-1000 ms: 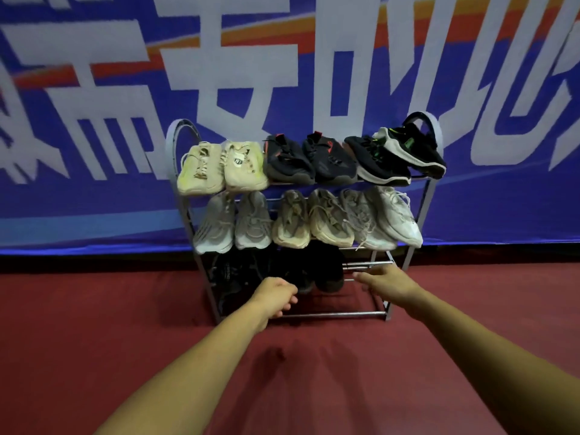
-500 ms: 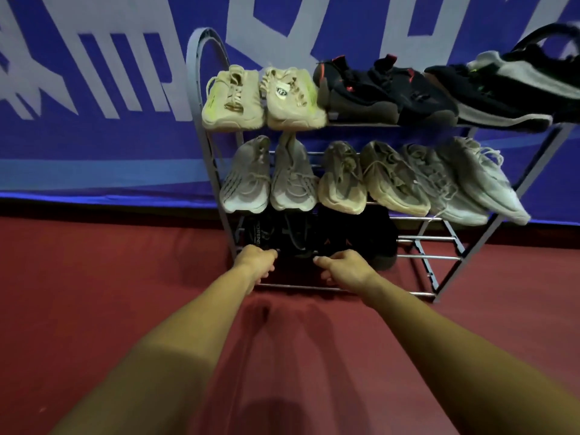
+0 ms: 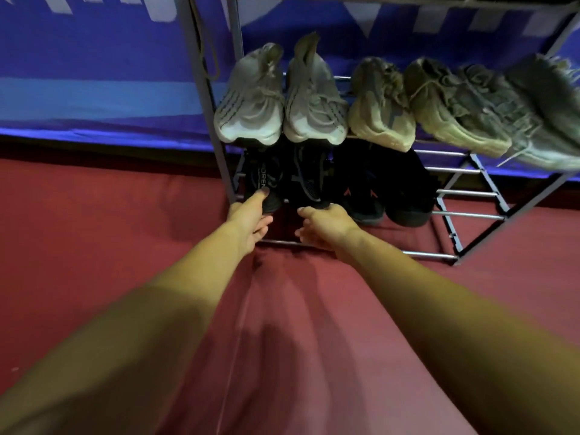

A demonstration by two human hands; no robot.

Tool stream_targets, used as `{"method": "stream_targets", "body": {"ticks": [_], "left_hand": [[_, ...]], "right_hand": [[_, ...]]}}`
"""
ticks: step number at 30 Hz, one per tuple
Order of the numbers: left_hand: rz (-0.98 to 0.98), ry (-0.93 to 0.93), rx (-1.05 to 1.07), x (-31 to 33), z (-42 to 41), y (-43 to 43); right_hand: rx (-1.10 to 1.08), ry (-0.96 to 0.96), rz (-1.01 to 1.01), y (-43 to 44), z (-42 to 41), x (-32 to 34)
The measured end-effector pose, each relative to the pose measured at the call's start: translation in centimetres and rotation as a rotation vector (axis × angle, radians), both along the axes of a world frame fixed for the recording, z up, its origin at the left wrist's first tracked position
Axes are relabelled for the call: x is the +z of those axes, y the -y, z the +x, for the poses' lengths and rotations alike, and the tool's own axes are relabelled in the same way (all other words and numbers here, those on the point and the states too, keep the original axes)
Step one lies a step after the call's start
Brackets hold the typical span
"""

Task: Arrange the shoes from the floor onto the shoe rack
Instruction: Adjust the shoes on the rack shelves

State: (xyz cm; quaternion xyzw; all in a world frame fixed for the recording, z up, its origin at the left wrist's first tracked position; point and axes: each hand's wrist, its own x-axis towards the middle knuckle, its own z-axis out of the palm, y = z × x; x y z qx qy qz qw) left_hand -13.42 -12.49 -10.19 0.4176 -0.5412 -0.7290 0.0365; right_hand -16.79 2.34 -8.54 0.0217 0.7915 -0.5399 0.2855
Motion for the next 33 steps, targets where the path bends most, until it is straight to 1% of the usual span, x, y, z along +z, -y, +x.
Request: {"method": "stream_targets", "body": {"ticks": [2, 3, 6, 8, 11, 14, 20, 24, 28, 31, 33], "left_hand": [[0.003, -0.039, 0.056, 0.2, -0.2, 0.0], [-0.007, -0.054, 0.095, 0.3, -0.1, 0.1], [0.024, -0.105, 0.214, 0.3, 1.5, 0.5], [0.050, -0.143, 0.229, -0.1, 3.0, 1.1], [0.089, -0.203, 0.195, -0.1, 4.6, 2.1], [0.103, -0.244, 0.112, 0.2, 5.2, 2.7], [0.129, -0.262, 0.014, 0.4, 5.4, 2.1], [0.113, -0.286, -0.031, 0.8, 5.2, 2.6], [0.106, -0.321, -0.077, 0.6, 5.4, 3.5], [0.108, -0.347, -0.080, 0.6, 5.2, 3.5], [0.139, -0.373, -0.033, 0.8, 4.6, 3.4]], "right_hand": [[0.129, 0.060, 0.029, -0.3, 0.2, 0.7], [0.170, 0.056, 0.022, -0.4, 0.3, 1.0], [0.136, 0.007, -0.084, -0.7, -0.3, 1.8], [0.106, 0.001, -0.138, -0.8, -0.5, 2.3], [0.081, 0.002, -0.175, -0.9, -0.5, 2.6], [0.028, 0.006, -0.220, -1.3, -0.3, 2.8], [-0.152, 0.029, -0.255, -3.1, -0.9, 3.1], [-0.211, 0.024, -0.327, -4.3, -1.3, 3.3], [-0.361, 0.017, -0.428, -5.1, -2.4, 4.0], [-0.406, 0.001, -0.384, -5.7, -2.6, 4.1], [-0.423, 0.000, -0.353, -5.9, -2.4, 4.0]]}}
